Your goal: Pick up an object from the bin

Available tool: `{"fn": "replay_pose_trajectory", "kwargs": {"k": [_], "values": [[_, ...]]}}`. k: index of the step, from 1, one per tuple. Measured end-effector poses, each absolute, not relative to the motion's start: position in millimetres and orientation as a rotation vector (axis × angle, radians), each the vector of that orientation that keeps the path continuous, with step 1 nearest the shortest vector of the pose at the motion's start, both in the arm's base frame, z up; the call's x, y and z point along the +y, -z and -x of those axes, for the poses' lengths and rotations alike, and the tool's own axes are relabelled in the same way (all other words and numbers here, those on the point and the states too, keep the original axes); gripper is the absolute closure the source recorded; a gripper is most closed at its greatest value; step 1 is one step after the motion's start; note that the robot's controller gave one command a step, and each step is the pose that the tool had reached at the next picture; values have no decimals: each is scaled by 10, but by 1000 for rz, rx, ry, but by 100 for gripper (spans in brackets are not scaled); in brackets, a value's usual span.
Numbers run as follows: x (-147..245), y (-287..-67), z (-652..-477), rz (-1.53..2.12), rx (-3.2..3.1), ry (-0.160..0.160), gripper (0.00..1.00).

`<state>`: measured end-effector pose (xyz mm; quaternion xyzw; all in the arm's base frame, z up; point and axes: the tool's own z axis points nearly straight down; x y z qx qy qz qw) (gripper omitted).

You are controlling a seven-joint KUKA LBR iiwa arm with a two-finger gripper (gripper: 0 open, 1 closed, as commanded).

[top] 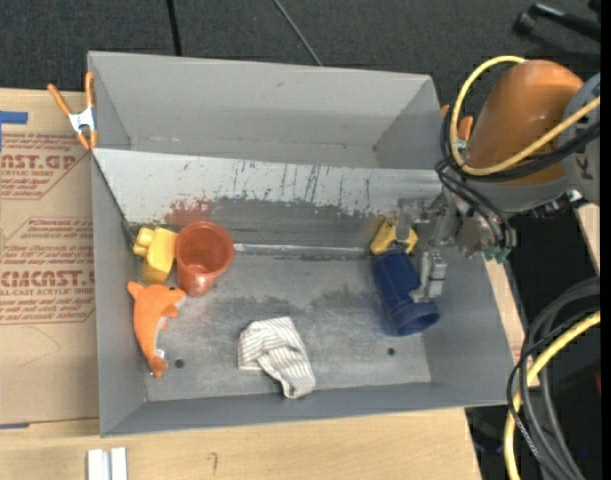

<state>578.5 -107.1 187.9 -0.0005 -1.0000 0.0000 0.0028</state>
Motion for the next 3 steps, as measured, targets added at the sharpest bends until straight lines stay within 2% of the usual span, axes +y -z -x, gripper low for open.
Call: {"fn": "replay_pose_trajectory", "kwargs": {"k": [1,2,3], "values": [[-1067,-1929,-5801,0,-3144,-2,0],[-1087,-1715,-5815,-122,-3149,-4,0],[-1149,-1191,-5751,-511,-3103,3,100]]}}
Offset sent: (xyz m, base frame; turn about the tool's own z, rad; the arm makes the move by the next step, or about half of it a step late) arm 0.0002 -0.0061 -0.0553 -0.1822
